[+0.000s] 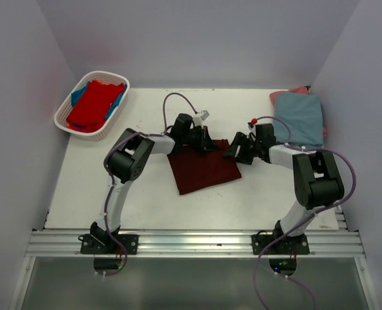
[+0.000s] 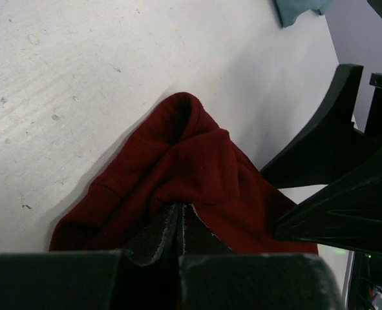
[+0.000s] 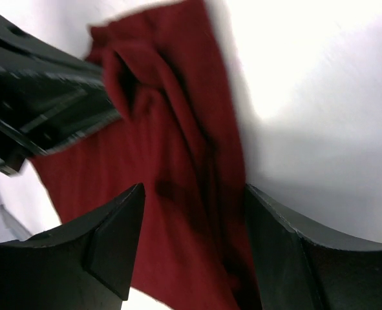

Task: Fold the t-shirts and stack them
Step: Fold the long partially folded tshirt into a neat square, then put the neatly folded tshirt into the corner of the board with the right arm

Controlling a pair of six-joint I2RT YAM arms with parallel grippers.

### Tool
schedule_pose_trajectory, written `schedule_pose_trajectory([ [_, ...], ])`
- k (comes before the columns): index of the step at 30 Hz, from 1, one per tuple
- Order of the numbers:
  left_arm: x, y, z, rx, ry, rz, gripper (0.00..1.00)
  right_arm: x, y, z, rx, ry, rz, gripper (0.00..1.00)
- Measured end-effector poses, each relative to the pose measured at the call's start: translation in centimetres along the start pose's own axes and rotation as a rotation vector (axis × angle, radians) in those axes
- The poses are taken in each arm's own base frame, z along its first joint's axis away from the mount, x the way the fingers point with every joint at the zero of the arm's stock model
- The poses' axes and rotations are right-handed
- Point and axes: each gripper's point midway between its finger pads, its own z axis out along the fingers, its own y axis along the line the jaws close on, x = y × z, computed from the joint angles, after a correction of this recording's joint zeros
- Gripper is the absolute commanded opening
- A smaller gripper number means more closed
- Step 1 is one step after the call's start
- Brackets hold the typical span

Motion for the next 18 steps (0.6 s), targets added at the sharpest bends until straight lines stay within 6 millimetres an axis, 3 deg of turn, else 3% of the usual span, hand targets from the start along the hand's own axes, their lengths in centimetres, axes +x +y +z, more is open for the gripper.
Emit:
schedule_pose_trajectory([
  [5,0.0,0.0,0.0,0.000,0.002,0.000,0.00,-1.0,2.6,2.4,-0.131,0.009,-0.031,0.66],
  [8,0.0,0.1,-0.1,-0.001,0.004,-0.003,0.00,-0.4,4.5,3.5,-0.187,0.018,-0.082,0.65],
  [10,0.0,0.1,-0.1,0.001,0.006,-0.004,0.00,1.1,6.0,4.1,-0.213,0.037,-0.135,0.64],
  [13,0.1,0.2,-0.3,0.005,0.014,-0.010,0.00,2.9,7.0,4.5,-0.230,0.044,-0.191,0.47],
  [14,0.1,0.2,-0.4,0.007,0.016,-0.013,0.00,3.7,7.0,4.4,-0.234,0.053,-0.198,0.31],
  [16,0.1,0.2,-0.5,0.011,0.019,-0.016,0.00,5.1,6.7,4.4,-0.229,0.079,-0.196,0.08],
  [17,0.3,0.2,-0.5,0.016,0.026,-0.020,0.00,5.7,6.4,4.4,-0.229,0.090,-0.188,0.00],
  [18,0.4,0.2,-0.5,0.019,0.029,-0.021,0.00,5.7,6.4,4.4,-0.230,0.089,-0.181,0.00],
])
